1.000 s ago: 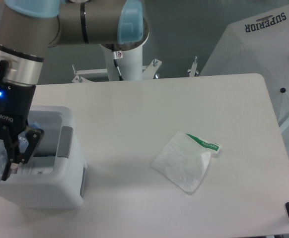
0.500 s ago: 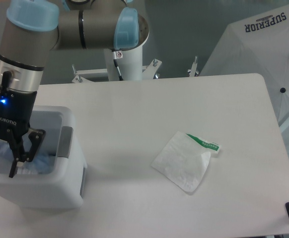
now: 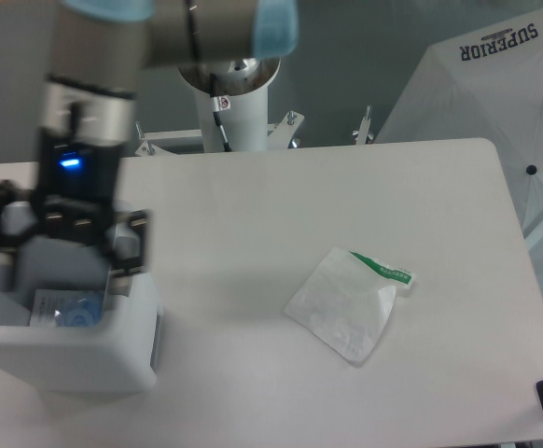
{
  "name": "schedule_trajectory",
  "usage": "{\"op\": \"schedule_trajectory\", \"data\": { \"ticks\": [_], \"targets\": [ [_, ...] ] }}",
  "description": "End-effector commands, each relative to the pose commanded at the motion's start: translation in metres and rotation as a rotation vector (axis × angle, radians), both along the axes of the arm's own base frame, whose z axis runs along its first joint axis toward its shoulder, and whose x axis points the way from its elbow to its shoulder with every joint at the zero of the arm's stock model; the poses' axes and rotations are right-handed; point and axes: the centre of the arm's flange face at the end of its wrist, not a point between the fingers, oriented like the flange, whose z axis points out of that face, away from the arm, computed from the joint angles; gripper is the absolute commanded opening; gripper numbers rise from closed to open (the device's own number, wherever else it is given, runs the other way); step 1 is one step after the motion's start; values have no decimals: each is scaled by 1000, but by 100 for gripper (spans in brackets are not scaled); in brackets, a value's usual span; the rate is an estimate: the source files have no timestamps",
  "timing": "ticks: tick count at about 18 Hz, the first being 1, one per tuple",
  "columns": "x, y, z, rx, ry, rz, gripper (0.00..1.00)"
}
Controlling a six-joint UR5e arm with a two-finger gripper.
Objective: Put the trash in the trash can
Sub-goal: 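Move the open gripper over the clear plastic bag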
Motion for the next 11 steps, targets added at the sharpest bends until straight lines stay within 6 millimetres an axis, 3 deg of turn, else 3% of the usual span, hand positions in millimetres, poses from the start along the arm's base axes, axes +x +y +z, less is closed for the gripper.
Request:
{"op": "schedule_trajectory", "data": {
  "ticks": [3,5,7,9,11],
  "targets": [
    [-55,-51,-42,-73,-34,97,100],
    [-80,-77,-72,-126,-52,121,100],
    [-104,-94,-98,-175,-60,122,100],
    [-124,-97,-142,-256,-125,145,100],
    [-155,-118,-180,-366,-167,224,100]
  ]
}}
